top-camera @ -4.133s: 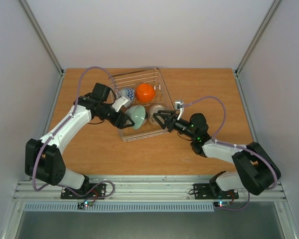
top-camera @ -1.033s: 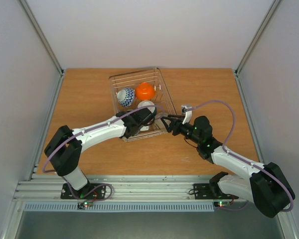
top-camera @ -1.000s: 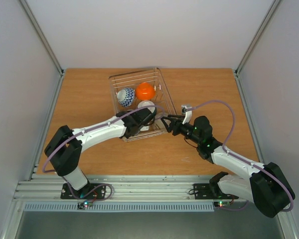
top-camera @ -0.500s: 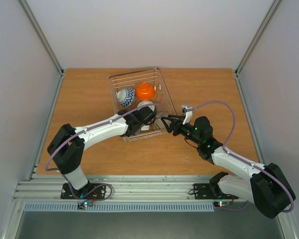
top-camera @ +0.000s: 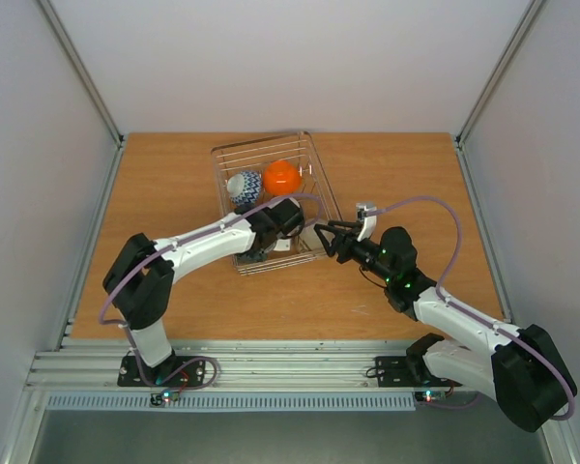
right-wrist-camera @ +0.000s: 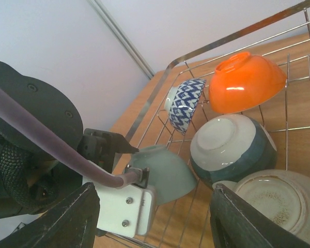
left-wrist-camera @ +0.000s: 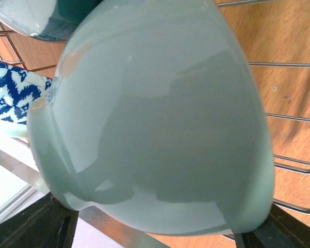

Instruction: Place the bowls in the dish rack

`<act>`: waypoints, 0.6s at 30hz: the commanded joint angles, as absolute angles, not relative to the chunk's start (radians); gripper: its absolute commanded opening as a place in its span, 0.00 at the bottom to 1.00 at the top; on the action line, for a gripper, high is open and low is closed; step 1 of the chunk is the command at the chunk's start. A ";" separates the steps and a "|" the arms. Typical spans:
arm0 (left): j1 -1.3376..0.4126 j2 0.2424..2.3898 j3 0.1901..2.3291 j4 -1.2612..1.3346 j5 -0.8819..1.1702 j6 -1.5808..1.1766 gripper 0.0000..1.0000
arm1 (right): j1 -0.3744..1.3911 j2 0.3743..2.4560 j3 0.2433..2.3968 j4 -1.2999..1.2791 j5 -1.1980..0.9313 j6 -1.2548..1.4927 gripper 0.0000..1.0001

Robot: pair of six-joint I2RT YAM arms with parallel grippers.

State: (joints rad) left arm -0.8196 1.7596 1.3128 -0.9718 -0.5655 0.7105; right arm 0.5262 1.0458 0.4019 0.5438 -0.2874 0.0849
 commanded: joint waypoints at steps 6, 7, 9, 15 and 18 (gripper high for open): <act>-0.845 1.860 1.269 -1.251 -0.228 0.729 0.58 | 0.522 1.032 0.390 0.542 -0.265 0.081 0.59; -0.846 1.861 1.271 -1.260 -0.218 0.730 0.60 | 0.522 1.034 0.392 0.543 -0.264 0.081 0.59; -0.845 1.863 1.272 -1.271 -0.202 0.730 0.65 | 0.522 1.035 0.392 0.542 -0.263 0.080 0.59; -0.845 1.868 1.251 -1.271 -0.178 0.731 0.75 | 0.521 1.034 0.390 0.542 -0.258 0.078 0.59; -0.845 1.868 1.244 -1.270 -0.169 0.730 0.79 | 0.521 1.035 0.390 0.541 -0.256 0.077 0.59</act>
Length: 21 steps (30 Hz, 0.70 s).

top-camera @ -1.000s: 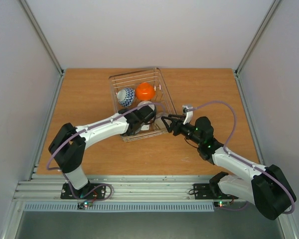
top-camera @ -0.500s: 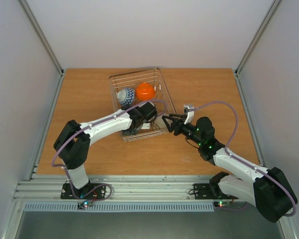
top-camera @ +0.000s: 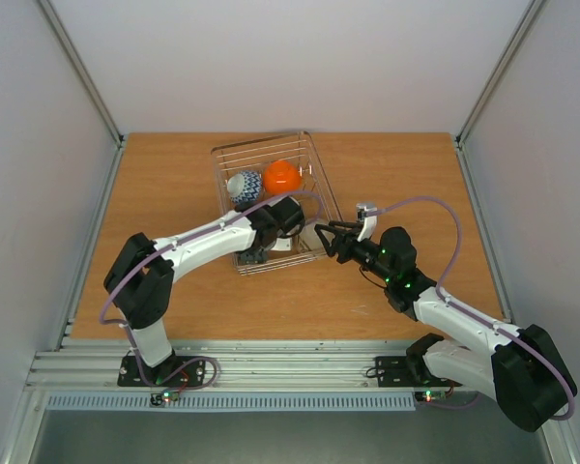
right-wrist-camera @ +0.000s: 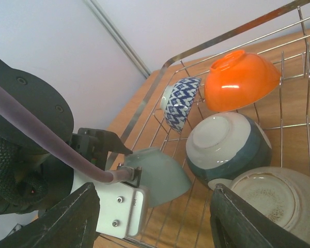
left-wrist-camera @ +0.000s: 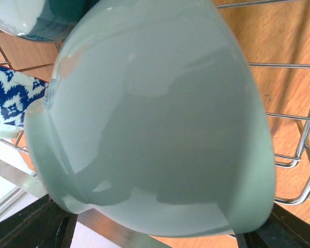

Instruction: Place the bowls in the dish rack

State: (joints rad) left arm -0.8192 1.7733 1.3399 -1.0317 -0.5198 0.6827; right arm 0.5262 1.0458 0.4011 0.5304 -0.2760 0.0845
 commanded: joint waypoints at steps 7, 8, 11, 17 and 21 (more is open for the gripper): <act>-0.846 1.870 1.214 -1.262 -0.146 0.727 0.99 | 0.522 1.029 0.388 0.540 -0.251 0.077 0.59; -0.846 1.870 1.210 -1.258 -0.142 0.727 0.99 | 0.522 1.028 0.388 0.540 -0.251 0.077 0.59; -0.845 1.870 1.199 -1.252 -0.132 0.726 0.99 | 0.522 1.031 0.387 0.541 -0.249 0.078 0.59; -0.845 1.865 1.180 -1.237 -0.115 0.726 0.99 | 0.522 1.031 0.386 0.542 -0.248 0.078 0.59; -0.846 1.851 1.182 -1.227 -0.092 0.722 0.99 | 0.521 1.033 0.387 0.542 -0.249 0.079 0.59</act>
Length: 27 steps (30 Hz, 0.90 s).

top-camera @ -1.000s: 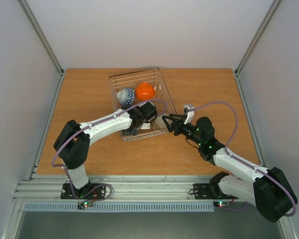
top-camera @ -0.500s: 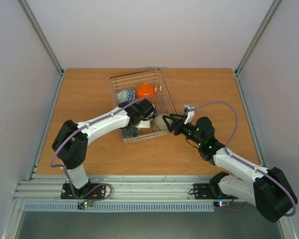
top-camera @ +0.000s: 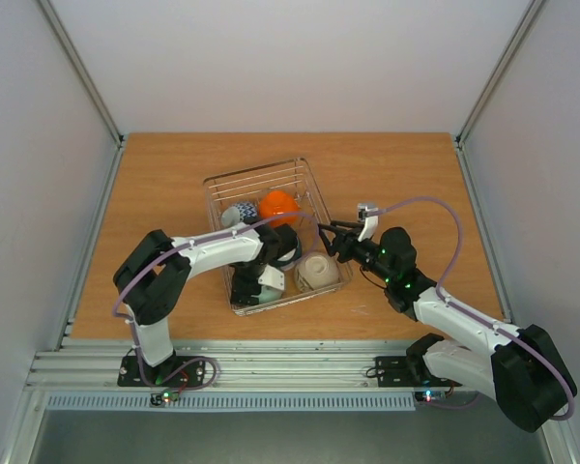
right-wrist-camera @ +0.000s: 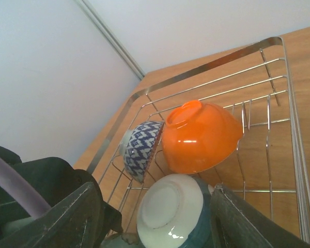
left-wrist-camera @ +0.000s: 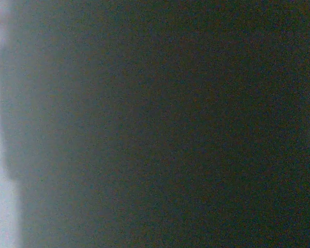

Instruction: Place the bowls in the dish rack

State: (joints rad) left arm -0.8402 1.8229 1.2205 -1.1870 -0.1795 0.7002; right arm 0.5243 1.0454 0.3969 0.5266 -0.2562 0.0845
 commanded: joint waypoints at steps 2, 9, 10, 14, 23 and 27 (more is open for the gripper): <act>-0.846 1.839 1.186 -1.203 -0.089 0.719 0.99 | 0.522 1.032 0.388 0.540 -0.250 0.078 0.59; -0.838 1.800 1.251 -1.180 -0.036 0.692 0.99 | 0.521 1.032 0.388 0.537 -0.252 0.080 0.59; -0.838 1.797 1.262 -1.182 -0.028 0.690 0.99 | 0.521 1.032 0.388 0.537 -0.252 0.079 0.59; -0.836 1.789 1.305 -1.205 -0.007 0.684 0.99 | 0.522 1.036 0.388 0.537 -0.254 0.080 0.59; -0.809 1.791 1.343 -1.209 -0.048 0.680 0.99 | 0.522 1.050 0.387 0.548 -0.261 0.084 0.59; -0.787 1.777 1.382 -1.219 -0.028 0.676 0.99 | 0.522 1.057 0.388 0.552 -0.265 0.086 0.59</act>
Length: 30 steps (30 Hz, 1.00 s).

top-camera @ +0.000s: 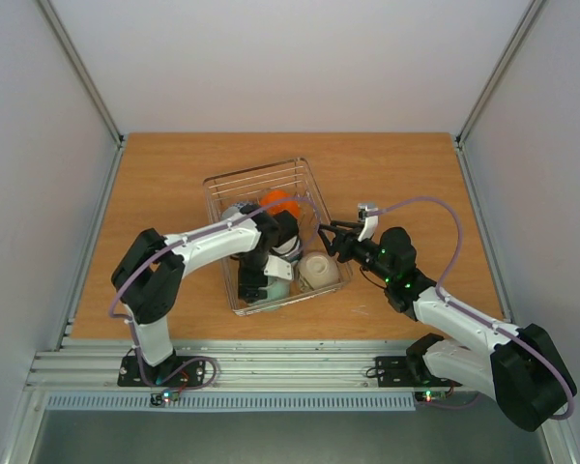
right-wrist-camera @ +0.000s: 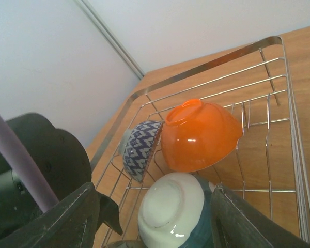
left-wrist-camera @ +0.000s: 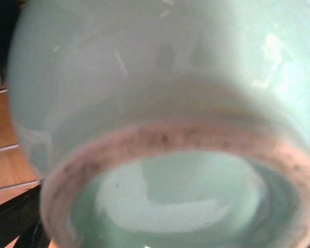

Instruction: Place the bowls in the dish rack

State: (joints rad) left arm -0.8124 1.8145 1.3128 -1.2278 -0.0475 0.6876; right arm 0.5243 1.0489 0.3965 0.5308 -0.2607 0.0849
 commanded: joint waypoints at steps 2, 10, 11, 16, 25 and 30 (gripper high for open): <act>-0.771 1.769 1.406 -1.222 -0.018 0.672 0.99 | 0.522 1.059 0.390 0.551 -0.267 0.085 0.59; -0.719 1.760 1.503 -1.255 0.068 0.643 0.99 | 0.522 1.062 0.393 0.547 -0.269 0.084 0.59; -0.719 1.761 1.504 -1.257 0.072 0.643 0.99 | 0.521 1.063 0.393 0.548 -0.270 0.084 0.59; -0.717 1.766 1.482 -1.254 0.062 0.646 0.99 | 0.521 1.064 0.393 0.547 -0.267 0.084 0.59; -0.689 1.736 1.478 -1.216 0.084 0.632 0.99 | 0.522 1.067 0.404 0.531 -0.268 0.080 0.59; -0.658 1.704 1.525 -1.171 0.111 0.585 0.99 | 0.522 1.062 0.441 0.449 -0.257 0.077 0.59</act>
State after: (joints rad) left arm -0.6811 1.7638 1.4681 -1.2304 0.0658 0.6304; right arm 0.5243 1.0611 0.3985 0.5167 -0.2653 0.0845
